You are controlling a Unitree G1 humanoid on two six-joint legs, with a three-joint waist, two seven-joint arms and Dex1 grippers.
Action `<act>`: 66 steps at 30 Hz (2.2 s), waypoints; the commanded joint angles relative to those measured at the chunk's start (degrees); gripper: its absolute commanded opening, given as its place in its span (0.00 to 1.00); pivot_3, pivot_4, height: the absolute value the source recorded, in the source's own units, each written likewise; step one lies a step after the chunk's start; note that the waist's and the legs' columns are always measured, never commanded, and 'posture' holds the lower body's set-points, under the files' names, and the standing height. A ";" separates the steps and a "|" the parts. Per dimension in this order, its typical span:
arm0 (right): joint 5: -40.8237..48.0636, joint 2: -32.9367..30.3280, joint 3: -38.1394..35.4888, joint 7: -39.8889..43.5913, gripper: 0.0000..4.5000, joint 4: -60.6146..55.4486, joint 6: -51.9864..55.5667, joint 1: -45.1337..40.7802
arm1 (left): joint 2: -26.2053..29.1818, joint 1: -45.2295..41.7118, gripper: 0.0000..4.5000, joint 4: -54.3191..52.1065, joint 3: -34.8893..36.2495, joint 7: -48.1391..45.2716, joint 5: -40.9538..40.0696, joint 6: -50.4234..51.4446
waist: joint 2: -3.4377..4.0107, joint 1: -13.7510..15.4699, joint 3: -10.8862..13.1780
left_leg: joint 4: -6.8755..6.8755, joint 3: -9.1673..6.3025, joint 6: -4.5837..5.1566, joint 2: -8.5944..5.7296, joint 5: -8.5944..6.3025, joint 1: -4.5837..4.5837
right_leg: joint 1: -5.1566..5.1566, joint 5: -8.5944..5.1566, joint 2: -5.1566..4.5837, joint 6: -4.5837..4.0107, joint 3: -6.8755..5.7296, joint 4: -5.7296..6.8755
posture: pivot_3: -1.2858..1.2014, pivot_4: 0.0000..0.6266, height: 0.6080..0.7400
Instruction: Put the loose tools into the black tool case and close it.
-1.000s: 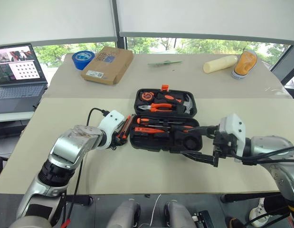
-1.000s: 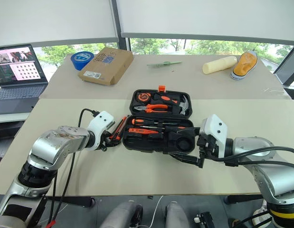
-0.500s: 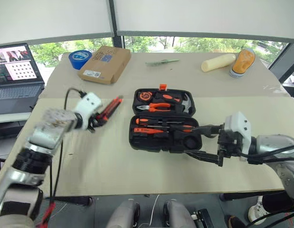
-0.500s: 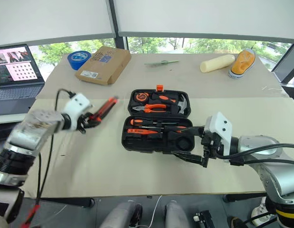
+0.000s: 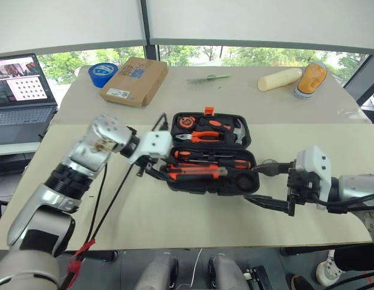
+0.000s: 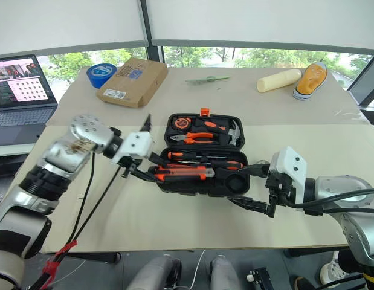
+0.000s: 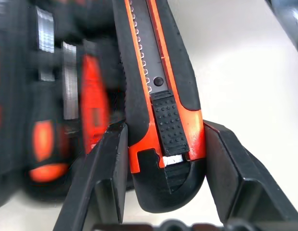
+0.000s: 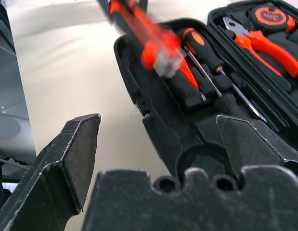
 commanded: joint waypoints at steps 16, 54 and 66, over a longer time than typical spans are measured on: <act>-1.94 1.08 -3.24 -3.40 1.00 -2.43 -3.24 2.84 | -6.97 -3.20 0.40 1.36 -2.35 1.70 7.75 5.87 | 0.00 -0.46 0.00 | 0.07 -0.05 0.00 0.03 0.00 0.02 | 0.01 -0.03 0.09 0.05 0.04 0.07 | 0.52 0.24 0.98; -2.73 0.99 -0.47 -3.71 1.00 0.04 -3.15 -0.18 | -8.94 -0.10 0.01 2.04 0.10 2.26 7.39 -2.08 | 0.00 -0.46 0.00 | 0.12 -0.05 -0.02 0.03 0.01 0.03 | 0.03 -0.03 0.09 0.05 0.05 0.10 | 0.52 0.24 0.98; -4.35 2.55 1.00 -3.98 1.00 1.27 -4.24 -0.51 | -8.01 0.92 0.01 3.25 -1.86 0.77 10.46 -5.72 | 0.00 -0.52 -0.01 | 0.13 -0.06 -0.03 0.03 0.01 0.06 | 0.03 -0.03 0.10 0.05 0.04 0.13 | 0.52 0.24 0.98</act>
